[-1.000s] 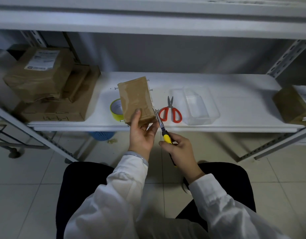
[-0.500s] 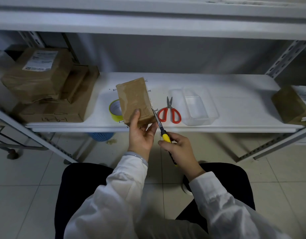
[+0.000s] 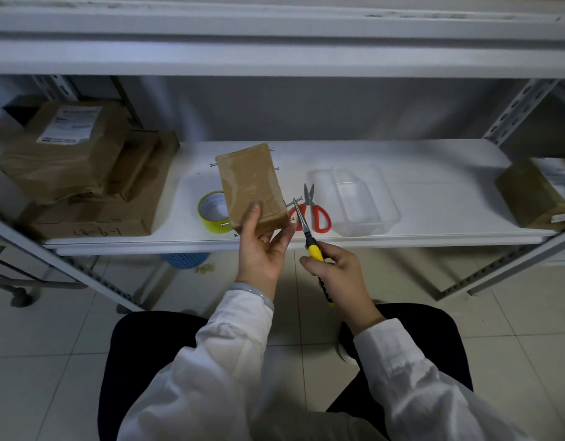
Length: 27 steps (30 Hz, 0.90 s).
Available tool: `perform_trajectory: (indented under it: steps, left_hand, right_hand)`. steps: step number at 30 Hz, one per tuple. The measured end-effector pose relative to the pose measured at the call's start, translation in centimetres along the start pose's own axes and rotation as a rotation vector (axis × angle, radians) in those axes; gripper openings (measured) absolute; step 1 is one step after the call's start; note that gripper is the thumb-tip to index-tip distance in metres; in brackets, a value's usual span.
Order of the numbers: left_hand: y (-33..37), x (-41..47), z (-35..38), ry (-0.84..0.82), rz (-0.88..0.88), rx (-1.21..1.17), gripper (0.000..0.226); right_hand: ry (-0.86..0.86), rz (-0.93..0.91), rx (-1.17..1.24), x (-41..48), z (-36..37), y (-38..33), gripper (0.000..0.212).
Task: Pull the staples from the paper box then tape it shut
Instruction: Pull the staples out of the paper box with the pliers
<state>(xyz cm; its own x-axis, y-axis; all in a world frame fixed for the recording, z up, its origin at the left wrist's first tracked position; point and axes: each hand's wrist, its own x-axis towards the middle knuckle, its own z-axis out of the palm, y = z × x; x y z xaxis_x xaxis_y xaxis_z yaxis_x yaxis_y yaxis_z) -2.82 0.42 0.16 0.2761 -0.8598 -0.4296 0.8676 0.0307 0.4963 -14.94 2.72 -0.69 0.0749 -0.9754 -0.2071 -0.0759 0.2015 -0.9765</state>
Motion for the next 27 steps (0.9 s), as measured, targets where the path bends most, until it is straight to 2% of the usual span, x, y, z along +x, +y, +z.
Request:
perform_trajectory:
  steps: [2,7,11,19,22,24,27]
  left_hand:
    - [-0.2,0.0,0.4,0.000,0.000,0.011,0.011]
    - [-0.3,0.3,0.9,-0.002,-0.012,0.018,0.016]
    - [-0.7,0.5,0.9,0.000,-0.025,0.024,0.018]
    - [-1.3,0.7,1.2,-0.005,-0.023,-0.007,0.018]
    - [-1.2,1.2,1.0,0.050,-0.004,-0.068,0.031]
    - [-0.8,1.7,0.1,0.091,0.003,-0.108,0.035]
    - [-0.8,1.7,-1.0,0.106,-0.018,-0.107,0.037]
  right_hand:
    - [0.020,-0.019,0.002,0.1,-0.2,0.1,0.003]
    - [0.043,-0.009,0.031,0.1,-0.3,-0.2,0.016]
    - [0.057,-0.006,0.046,0.1,-0.5,0.0,0.007]
    - [0.088,-0.022,0.047,0.5,-0.8,0.6,0.009]
    - [0.160,-0.001,0.109,0.7,-1.3,-0.2,0.004]
    - [0.221,0.021,0.154,1.3,-2.5,-1.1,0.010]
    - [0.213,0.015,0.102,2.3,-3.9,-2.2,0.020]
